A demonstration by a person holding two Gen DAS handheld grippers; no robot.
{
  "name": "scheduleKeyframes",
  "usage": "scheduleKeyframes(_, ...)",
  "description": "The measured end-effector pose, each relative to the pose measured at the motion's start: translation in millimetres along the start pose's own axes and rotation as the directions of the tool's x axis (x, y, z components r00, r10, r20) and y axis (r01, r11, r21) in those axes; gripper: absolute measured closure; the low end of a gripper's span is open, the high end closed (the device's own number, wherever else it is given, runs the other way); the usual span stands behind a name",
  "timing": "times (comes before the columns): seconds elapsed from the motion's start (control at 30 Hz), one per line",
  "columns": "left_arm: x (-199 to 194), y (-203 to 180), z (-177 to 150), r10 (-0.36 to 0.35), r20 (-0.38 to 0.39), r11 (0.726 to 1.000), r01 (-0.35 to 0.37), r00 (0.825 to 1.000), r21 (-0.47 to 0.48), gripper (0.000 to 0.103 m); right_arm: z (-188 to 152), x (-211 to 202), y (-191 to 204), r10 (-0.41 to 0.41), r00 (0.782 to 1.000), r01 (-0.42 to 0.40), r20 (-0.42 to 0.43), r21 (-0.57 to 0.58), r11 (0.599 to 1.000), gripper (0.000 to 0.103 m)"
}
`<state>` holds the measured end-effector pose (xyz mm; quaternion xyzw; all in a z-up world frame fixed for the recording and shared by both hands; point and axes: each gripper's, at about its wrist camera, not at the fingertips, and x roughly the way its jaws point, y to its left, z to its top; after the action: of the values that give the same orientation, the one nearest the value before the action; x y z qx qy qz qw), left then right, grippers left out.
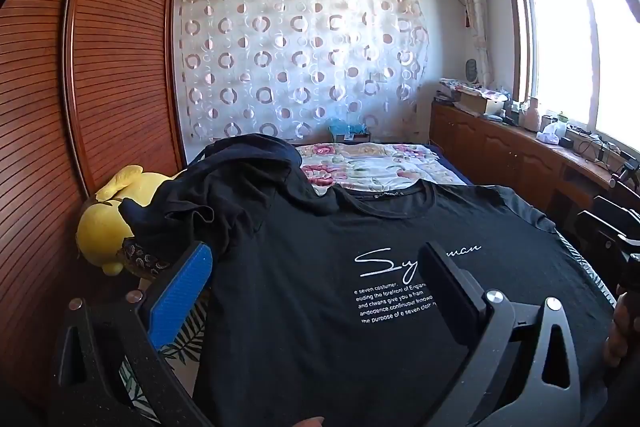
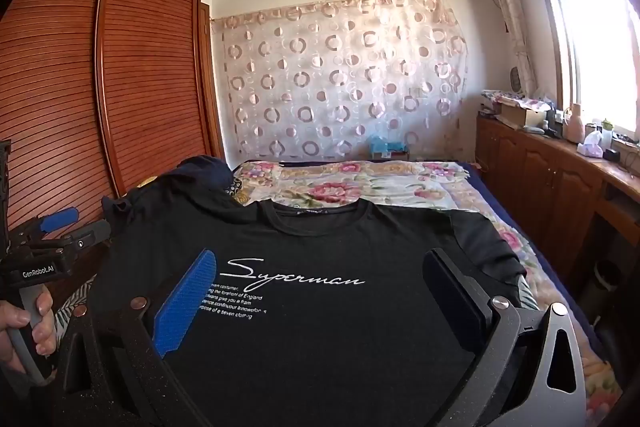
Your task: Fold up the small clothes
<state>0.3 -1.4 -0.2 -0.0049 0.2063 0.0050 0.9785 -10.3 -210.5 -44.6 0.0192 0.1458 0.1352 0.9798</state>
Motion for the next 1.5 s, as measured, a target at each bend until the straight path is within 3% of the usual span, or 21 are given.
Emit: scheduleKeyframes(1.5, -9.5, -6.8, 0.1, 0.008, 0.017, 1.000, -0.008, 1.000, 0.023, 0.000, -0.7, 2.2, 6.4, 0.000, 1.000, 0.000, -0.006, -0.018, 1.000, 0.000)
